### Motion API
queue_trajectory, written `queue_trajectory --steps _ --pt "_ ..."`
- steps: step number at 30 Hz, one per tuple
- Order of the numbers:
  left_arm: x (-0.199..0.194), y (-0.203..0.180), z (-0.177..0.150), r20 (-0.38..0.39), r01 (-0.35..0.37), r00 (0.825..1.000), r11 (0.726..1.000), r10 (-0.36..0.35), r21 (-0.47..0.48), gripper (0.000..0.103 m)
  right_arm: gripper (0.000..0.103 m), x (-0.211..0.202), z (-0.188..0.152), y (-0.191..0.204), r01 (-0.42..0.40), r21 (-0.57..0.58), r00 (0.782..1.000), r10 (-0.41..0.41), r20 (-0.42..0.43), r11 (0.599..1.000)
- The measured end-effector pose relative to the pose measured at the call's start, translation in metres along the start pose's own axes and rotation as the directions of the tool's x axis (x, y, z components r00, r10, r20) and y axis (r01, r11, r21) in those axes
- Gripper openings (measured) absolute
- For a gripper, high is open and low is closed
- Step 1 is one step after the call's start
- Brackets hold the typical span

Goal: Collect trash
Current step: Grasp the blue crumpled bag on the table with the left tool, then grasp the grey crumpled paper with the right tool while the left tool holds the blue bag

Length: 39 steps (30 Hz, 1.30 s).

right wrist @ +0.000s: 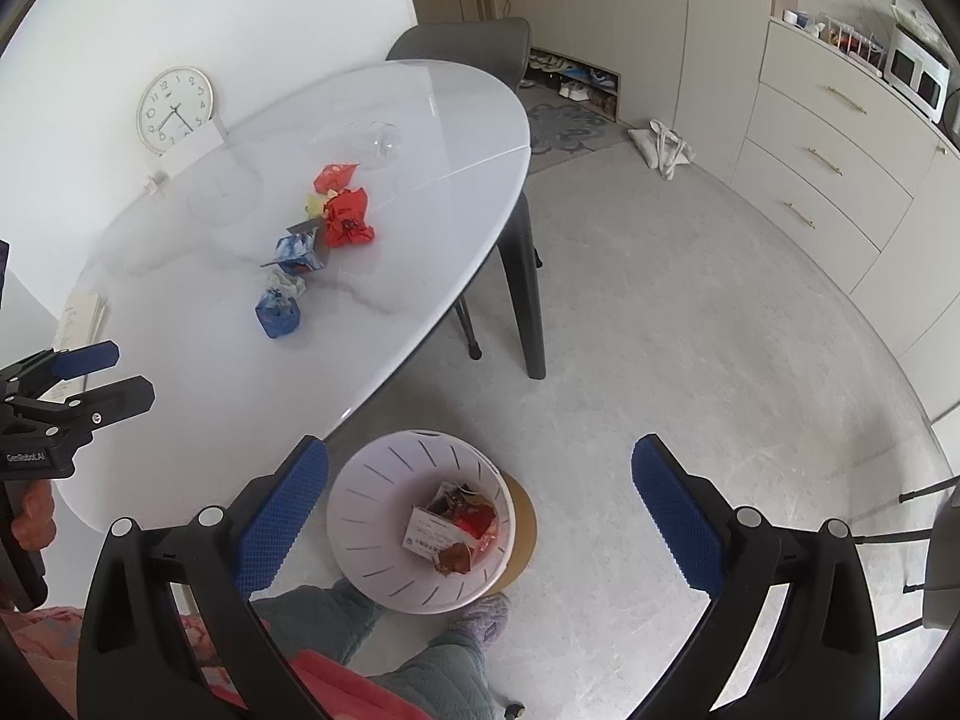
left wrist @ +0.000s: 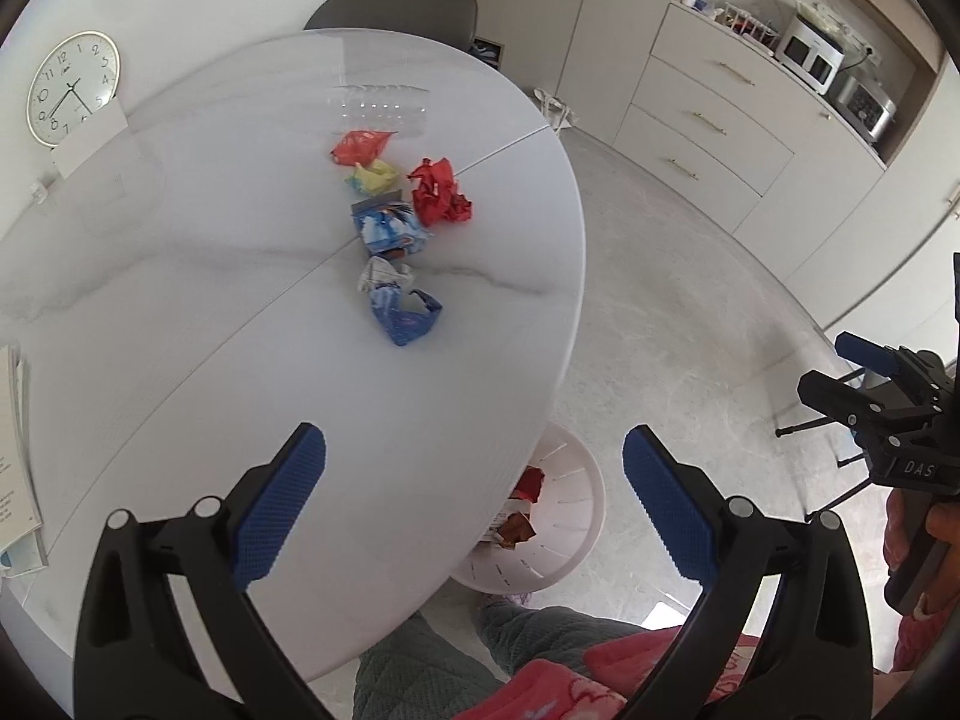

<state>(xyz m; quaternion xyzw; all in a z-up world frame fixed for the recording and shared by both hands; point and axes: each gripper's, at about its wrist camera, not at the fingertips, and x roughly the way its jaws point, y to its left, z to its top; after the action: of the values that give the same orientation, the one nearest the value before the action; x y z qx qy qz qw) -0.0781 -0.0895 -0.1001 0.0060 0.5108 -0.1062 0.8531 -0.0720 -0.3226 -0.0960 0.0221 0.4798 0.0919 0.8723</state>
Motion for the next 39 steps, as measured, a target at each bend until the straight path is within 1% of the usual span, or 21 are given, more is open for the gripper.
queue_trajectory --steps 4,7,11,14,17,20,23,26,29,30,32,34,35,39 --pt "0.001 0.011 0.003 -0.006 -0.004 1.000 1.000 0.004 -0.014 0.095 0.101 0.007 0.007 0.008 -0.007 -0.012 1.000 0.007 0.000 1.000" --pt "0.010 0.020 0.009 -0.011 -0.015 1.000 1.000 0.015 -0.021 0.095 0.101 0.013 0.011 0.013 -0.006 -0.014 1.000 0.006 -0.004 1.000" --pt "0.035 0.029 0.022 -0.035 -0.052 0.998 0.998 0.051 -0.024 0.095 0.101 0.018 0.014 0.015 -0.006 -0.009 1.000 0.006 -0.016 1.000" --pt "0.059 0.034 0.035 -0.055 -0.055 0.997 0.997 0.052 -0.046 0.095 0.101 0.023 0.016 0.013 -0.002 -0.002 0.999 0.002 -0.033 1.000" --pt "0.087 0.040 0.050 -0.078 -0.052 0.996 0.994 0.044 -0.100 0.095 0.101 0.027 0.019 0.011 0.005 -0.006 0.999 -0.005 -0.045 1.000" --pt "0.111 0.045 0.060 -0.096 -0.042 0.995 0.986 0.026 -0.159 0.090 0.101 0.031 0.023 0.006 0.015 -0.016 0.999 -0.015 -0.050 1.000" --pt "0.132 0.047 0.065 -0.116 -0.050 0.993 0.980 0.028 -0.195 0.081 0.101 0.032 0.026 0.000 0.020 -0.016 0.998 -0.020 -0.054 1.000" --pt "0.147 0.048 0.065 -0.131 -0.061 0.991 0.974 0.033 -0.218 0.075 0.101 0.036 0.028 -0.007 0.017 -0.010 0.998 -0.017 -0.061 1.000" --pt "0.156 0.046 0.062 -0.152 -0.058 0.988 0.974 0.025 -0.219 0.060 0.101 0.039 0.029 -0.011 0.018 -0.008 0.997 -0.019 -0.070 1.000" --pt "0.157 0.045 0.061 -0.154 -0.056 0.988 0.975 0.023 -0.217 0.057 0.101 0.041 0.030 -0.013 0.018 -0.006 0.997 -0.019 -0.073 1.000" --pt "0.160 0.044 0.059 -0.160 -0.059 0.987 0.975 0.024 -0.215 0.046 0.101 0.043 0.030 -0.015 0.015 0.000 0.997 -0.015 -0.078 1.000" --pt "0.160 0.045 0.057 -0.159 -0.047 0.987 0.974 0.011 -0.223 0.039 0.101 0.044 0.030 -0.017 0.011 0.006 0.997 -0.011 -0.081 1.000" --pt "0.160 0.046 0.057 -0.158 -0.044 0.987 0.973 0.008 -0.226 0.037 0.101 0.045 0.031 -0.017 0.008 0.008 0.997 -0.007 -0.082 1.000" --pt "0.154 0.052 0.056 -0.152 -0.033 0.988 0.972 -0.003 -0.233 0.036 0.101 0.049 0.035 -0.014 -0.006 -0.001 0.996 0.006 -0.084 1.000"
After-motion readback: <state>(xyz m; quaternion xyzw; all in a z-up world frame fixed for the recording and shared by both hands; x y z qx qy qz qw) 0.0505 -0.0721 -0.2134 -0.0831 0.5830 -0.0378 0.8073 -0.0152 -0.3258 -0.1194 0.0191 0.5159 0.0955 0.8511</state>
